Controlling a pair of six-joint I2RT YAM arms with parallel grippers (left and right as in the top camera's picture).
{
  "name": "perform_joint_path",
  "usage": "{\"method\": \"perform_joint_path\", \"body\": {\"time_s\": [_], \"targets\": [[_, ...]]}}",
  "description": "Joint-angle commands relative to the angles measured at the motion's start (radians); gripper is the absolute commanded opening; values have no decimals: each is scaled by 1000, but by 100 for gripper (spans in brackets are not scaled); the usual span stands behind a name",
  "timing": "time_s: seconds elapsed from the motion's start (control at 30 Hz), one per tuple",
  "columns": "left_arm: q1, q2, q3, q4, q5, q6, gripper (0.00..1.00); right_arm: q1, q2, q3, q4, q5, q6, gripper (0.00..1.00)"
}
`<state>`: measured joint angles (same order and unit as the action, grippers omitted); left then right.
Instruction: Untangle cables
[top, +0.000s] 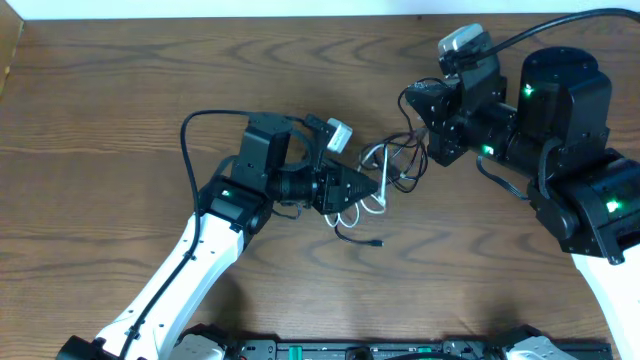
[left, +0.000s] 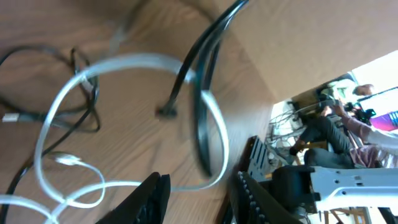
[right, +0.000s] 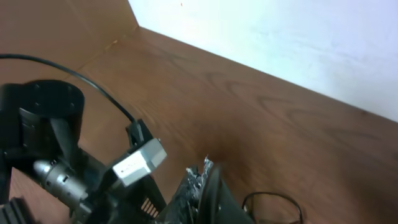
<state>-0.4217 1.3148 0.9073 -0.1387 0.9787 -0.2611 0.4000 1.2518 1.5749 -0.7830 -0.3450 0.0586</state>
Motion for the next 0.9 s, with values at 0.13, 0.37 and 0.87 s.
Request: {"method": "perform_joint_path", "body": {"time_s": [0.13, 0.37, 0.87], "targets": [[0, 5, 13, 67, 56, 13, 37, -6, -8, 6, -3, -14, 16, 1], [-1, 5, 13, 171, -67, -94, 37, -6, -8, 6, -8, -79, 31, 1], [-1, 36, 13, 167, -161, -111, 41, -6, -8, 6, 32, -193, 42, 1]]}}
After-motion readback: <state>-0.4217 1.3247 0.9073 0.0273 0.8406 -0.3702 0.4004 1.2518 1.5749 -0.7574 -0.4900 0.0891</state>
